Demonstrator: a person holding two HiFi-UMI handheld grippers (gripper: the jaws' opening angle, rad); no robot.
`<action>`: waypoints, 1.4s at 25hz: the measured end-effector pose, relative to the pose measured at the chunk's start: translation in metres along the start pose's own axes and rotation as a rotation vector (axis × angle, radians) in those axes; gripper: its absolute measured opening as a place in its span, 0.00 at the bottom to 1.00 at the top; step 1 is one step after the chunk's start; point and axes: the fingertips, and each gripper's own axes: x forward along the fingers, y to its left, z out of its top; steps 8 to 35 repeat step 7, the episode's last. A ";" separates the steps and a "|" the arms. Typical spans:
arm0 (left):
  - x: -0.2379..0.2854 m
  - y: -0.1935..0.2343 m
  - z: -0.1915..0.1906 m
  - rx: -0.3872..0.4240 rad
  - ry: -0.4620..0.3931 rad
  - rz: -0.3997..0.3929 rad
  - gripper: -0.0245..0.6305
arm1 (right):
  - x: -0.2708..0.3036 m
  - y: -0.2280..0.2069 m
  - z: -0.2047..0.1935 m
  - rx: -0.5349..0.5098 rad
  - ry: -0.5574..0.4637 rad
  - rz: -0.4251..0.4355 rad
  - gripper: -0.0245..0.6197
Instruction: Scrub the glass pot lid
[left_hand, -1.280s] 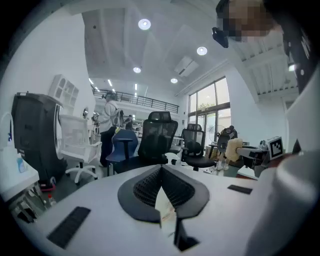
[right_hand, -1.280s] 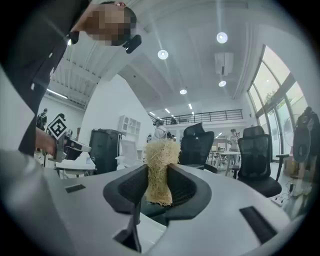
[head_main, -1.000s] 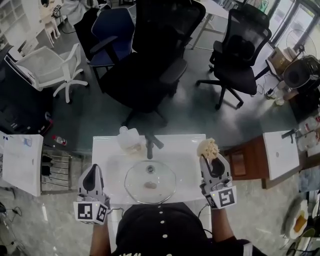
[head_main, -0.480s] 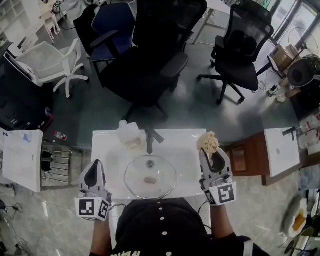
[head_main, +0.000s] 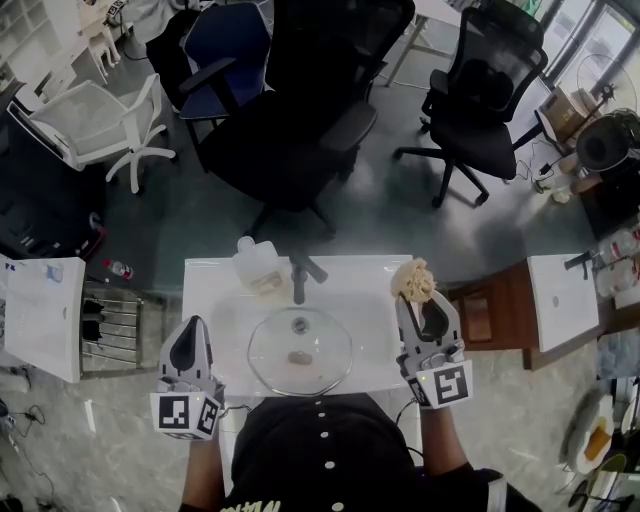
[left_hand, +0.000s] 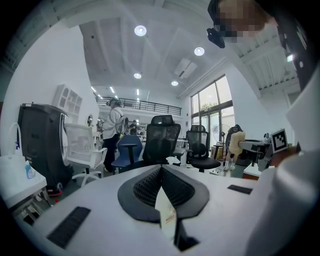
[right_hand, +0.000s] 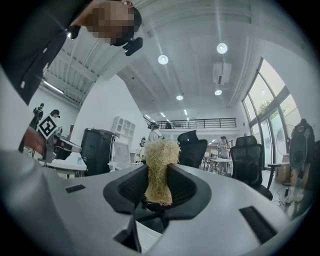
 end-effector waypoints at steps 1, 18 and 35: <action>-0.001 0.000 -0.001 -0.001 -0.001 -0.001 0.08 | 0.000 0.001 0.001 -0.005 0.000 0.003 0.24; 0.000 -0.006 -0.004 0.009 -0.001 -0.015 0.08 | 0.000 0.006 -0.001 -0.020 -0.005 0.016 0.24; 0.000 -0.006 -0.004 0.009 -0.001 -0.015 0.08 | 0.000 0.006 -0.001 -0.020 -0.005 0.016 0.24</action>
